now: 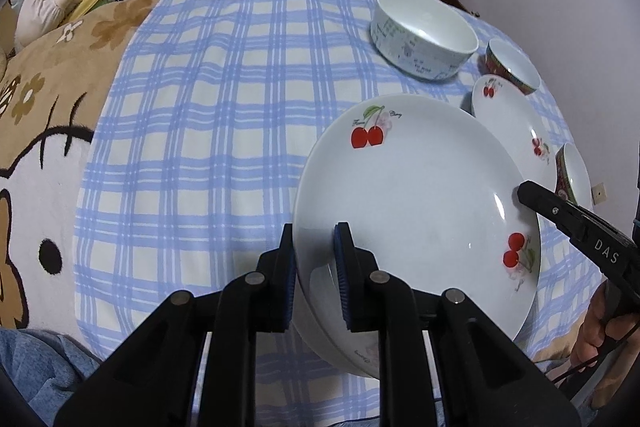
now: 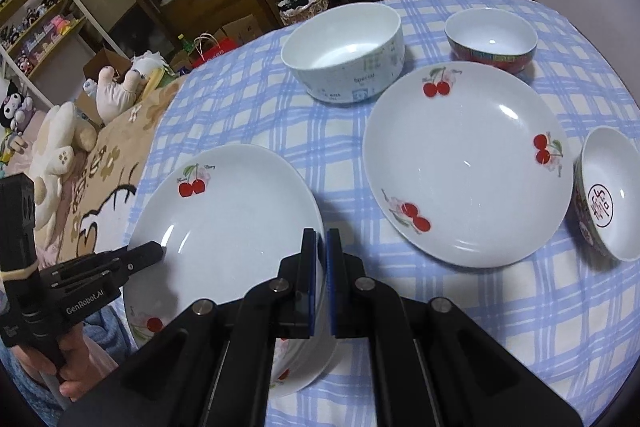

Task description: Organize plates and bowls

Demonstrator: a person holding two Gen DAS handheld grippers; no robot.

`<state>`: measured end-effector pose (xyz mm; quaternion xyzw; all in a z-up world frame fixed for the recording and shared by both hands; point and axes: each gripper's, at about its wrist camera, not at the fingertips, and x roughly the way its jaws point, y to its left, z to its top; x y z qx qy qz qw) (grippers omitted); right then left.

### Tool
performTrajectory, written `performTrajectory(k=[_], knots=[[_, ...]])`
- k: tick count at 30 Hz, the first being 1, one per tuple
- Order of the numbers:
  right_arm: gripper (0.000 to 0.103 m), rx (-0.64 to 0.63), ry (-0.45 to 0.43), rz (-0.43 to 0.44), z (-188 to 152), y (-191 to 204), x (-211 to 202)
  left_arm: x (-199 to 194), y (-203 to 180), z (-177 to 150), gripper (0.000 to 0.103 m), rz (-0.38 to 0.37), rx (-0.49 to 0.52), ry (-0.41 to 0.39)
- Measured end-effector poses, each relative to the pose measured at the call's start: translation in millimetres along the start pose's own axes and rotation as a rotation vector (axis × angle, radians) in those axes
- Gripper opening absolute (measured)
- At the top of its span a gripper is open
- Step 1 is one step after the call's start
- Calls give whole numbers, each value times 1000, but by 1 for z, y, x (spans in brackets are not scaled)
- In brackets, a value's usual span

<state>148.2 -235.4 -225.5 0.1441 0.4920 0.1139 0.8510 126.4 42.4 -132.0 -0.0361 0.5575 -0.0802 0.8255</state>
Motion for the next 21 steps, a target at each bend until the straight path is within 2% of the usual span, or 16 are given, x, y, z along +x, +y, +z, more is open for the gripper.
performTrajectory(k=[12, 21], knots=[[6, 58, 5, 24, -21, -13, 14, 22, -3, -9, 18, 59, 23, 60], [6, 14, -18, -13, -25, -3, 14, 39, -5, -9, 15, 126, 54, 97]])
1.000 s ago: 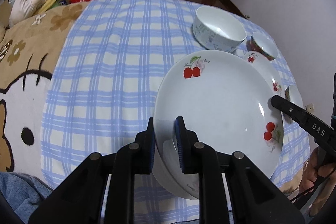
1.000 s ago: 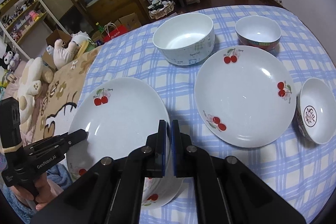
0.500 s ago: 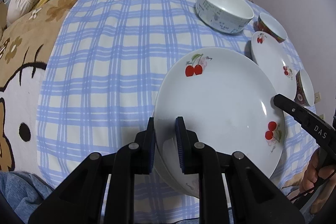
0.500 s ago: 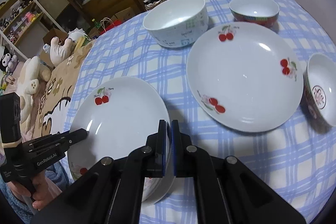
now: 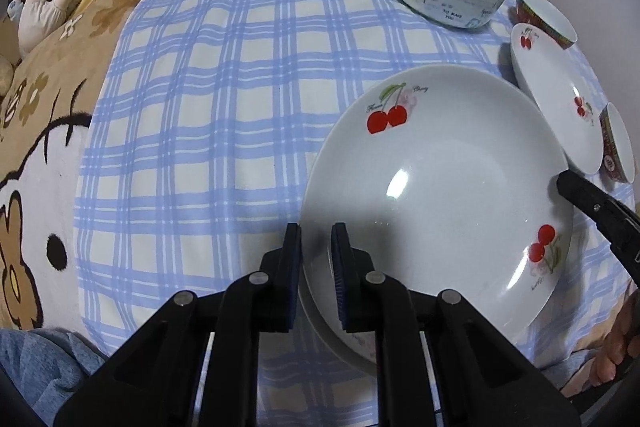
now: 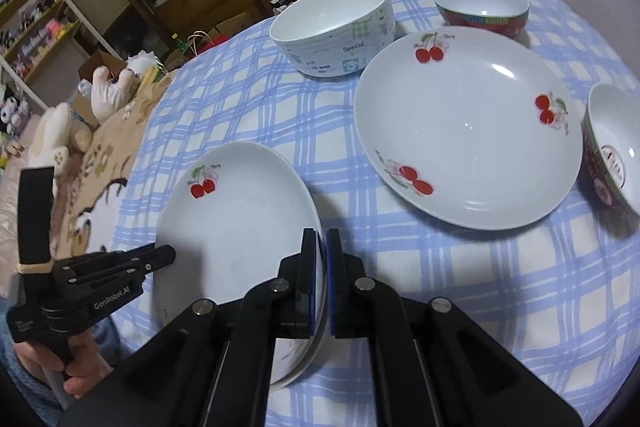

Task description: Organize plates and bowls

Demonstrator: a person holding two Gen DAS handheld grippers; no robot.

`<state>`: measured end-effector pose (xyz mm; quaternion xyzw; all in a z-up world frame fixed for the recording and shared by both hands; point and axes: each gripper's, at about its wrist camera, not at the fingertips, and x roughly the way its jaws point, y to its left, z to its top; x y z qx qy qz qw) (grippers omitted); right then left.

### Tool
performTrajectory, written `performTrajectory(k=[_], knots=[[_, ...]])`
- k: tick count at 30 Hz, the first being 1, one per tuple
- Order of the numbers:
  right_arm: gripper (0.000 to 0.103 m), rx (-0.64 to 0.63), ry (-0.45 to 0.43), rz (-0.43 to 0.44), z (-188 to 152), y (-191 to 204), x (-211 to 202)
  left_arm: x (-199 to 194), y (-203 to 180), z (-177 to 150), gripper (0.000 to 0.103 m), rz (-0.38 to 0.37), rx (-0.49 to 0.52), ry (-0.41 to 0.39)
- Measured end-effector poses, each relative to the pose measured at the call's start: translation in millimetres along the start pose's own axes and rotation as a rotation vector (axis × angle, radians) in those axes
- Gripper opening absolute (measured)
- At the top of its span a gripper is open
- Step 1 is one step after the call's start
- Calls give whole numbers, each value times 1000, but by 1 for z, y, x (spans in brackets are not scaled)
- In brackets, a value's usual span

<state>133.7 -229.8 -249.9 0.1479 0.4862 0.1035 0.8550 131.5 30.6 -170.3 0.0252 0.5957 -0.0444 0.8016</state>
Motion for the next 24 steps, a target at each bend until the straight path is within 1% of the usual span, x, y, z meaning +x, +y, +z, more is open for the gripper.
performTrajectory(k=[3, 6, 9, 16, 20, 24], knots=[[6, 7, -18, 4, -2, 1, -1, 4, -1, 1, 15, 15, 10, 2], [6, -17, -39, -20, -6, 5, -2, 3, -1, 0, 15, 13, 7, 0], [6, 1, -44, -12, -12, 0, -1, 4, -2, 1, 15, 26, 17, 0], [6, 11, -47, -5, -22, -6, 1, 1, 0, 1, 15, 21, -3, 3], [5, 4, -77, 13, -20, -4, -5, -1, 1, 0, 15, 14, -9, -2], [5, -5, -84, 1, -21, -2, -7, -2, 1, 0, 15, 12, -13, -3]])
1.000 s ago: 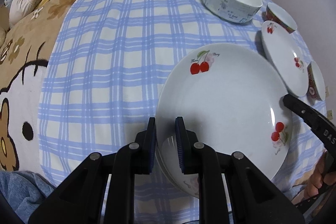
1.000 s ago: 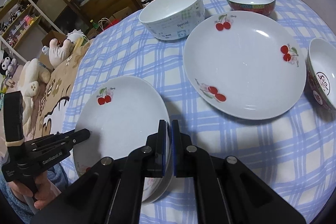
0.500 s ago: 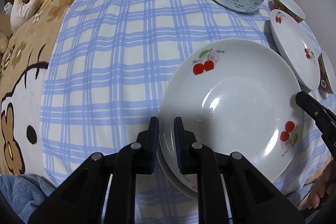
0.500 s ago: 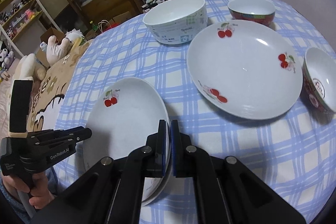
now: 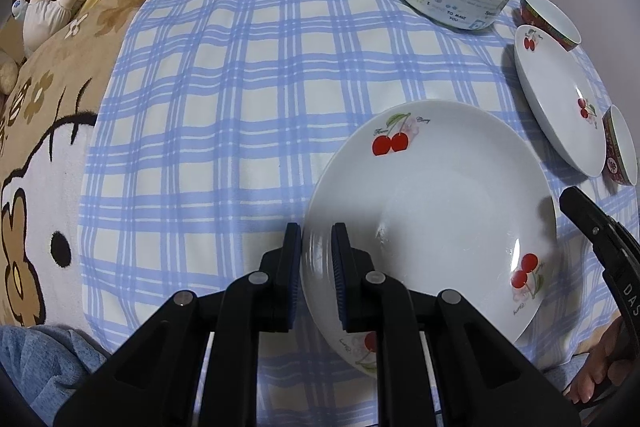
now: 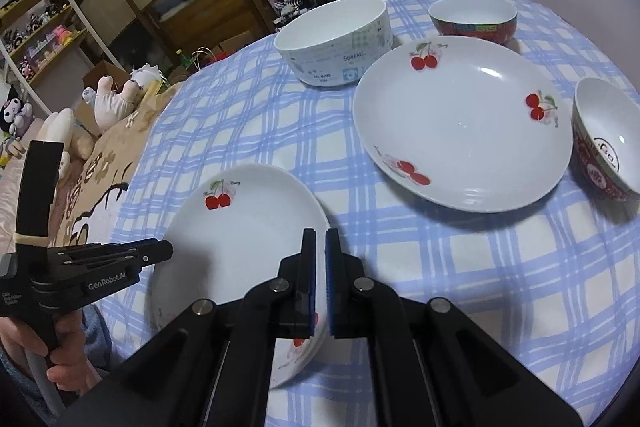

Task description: Organize plates and bowls

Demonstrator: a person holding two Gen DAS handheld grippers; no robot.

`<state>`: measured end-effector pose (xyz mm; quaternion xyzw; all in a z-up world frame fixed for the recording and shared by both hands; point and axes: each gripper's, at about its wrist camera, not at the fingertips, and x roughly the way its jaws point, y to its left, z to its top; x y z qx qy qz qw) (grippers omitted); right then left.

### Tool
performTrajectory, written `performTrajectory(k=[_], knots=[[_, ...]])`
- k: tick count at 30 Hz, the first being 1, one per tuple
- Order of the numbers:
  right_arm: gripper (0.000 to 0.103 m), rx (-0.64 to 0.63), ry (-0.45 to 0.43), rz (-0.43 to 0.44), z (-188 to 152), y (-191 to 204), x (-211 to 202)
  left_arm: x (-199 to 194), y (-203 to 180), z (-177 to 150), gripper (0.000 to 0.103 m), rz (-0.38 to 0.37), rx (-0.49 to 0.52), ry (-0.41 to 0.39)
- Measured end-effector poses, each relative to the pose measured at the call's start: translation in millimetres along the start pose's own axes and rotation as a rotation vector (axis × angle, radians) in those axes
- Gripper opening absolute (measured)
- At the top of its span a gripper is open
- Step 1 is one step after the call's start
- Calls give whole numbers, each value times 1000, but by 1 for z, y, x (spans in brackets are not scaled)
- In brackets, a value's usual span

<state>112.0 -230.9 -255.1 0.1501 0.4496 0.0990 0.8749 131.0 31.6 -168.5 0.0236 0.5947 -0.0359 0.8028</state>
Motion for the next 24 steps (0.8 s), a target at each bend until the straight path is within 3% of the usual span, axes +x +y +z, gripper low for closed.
performTrajectory(k=[16, 24], knots=[[6, 22, -18, -36, -1, -14, -8, -26, -6, 1, 17, -61, 21, -91], [7, 12, -61, -81, 5, -19, -31, -54, -13, 0, 20, -77, 59, -182]])
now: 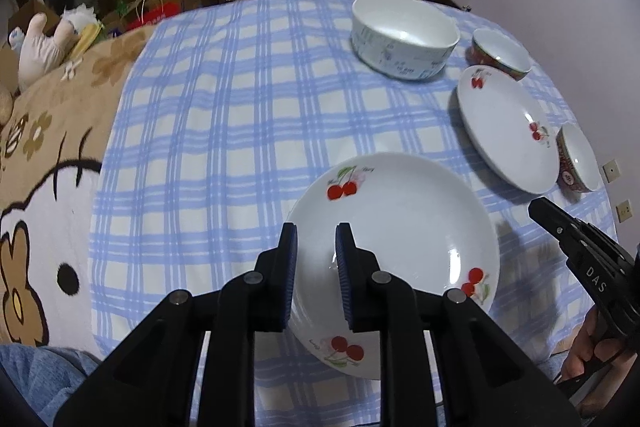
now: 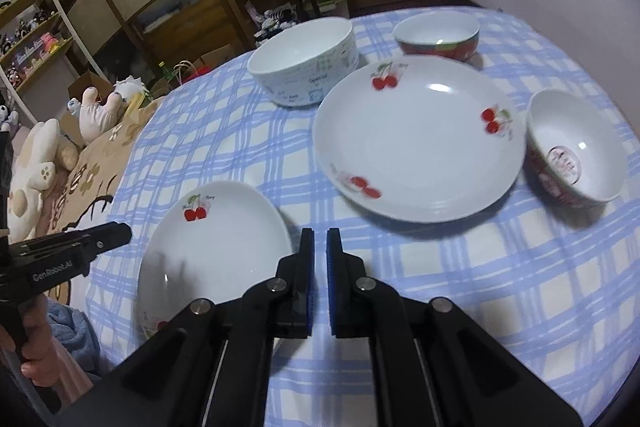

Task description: Organize plates and bowls

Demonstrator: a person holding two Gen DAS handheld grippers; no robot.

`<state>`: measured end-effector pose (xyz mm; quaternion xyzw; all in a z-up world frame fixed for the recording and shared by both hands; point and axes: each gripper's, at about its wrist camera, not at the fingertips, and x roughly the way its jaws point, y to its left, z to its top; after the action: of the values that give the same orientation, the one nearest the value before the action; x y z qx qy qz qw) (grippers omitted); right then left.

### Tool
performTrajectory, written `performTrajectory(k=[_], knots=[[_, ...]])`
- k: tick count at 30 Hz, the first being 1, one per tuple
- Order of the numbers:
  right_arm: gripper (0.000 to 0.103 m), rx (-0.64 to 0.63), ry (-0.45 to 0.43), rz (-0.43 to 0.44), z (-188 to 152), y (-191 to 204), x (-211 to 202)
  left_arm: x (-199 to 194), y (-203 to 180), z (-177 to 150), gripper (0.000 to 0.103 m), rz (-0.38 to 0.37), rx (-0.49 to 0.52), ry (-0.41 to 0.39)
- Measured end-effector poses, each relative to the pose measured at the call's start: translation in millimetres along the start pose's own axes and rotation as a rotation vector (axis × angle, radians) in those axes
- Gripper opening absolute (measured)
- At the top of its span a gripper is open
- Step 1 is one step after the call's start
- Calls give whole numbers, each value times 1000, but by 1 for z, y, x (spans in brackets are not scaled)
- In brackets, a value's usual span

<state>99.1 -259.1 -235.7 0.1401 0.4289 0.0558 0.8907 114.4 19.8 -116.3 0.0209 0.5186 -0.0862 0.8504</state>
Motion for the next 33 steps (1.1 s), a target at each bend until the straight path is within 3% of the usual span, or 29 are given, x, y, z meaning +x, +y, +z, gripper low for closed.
performTrajectory(k=[11, 15, 19, 22, 25, 30, 32, 33], knots=[[10, 29, -36, -25, 17, -21, -18, -12, -10, 13, 24, -18, 29, -57], [23, 35, -54, -23, 29, -29, -23, -15, -12, 23, 24, -24, 20, -71], [27, 17, -62, -28, 49, -34, -25, -19, -18, 36, 24, -31, 24, -96], [39, 13, -79, -31, 65, -39, -26, -18, -24, 47, 26, -36, 18, -101], [51, 3, -90, -39, 79, -44, -27, -16, -32, 58, 38, -38, 18, -108], [86, -15, -102, -55, 100, -52, -27, -10, -52, 75, 66, -27, 63, -124], [95, -26, -110, -60, 109, -57, -27, -7, -60, 81, 82, -38, 76, -123], [96, -35, -113, -64, 114, -60, -27, -6, -63, 84, 85, -40, 74, -126]])
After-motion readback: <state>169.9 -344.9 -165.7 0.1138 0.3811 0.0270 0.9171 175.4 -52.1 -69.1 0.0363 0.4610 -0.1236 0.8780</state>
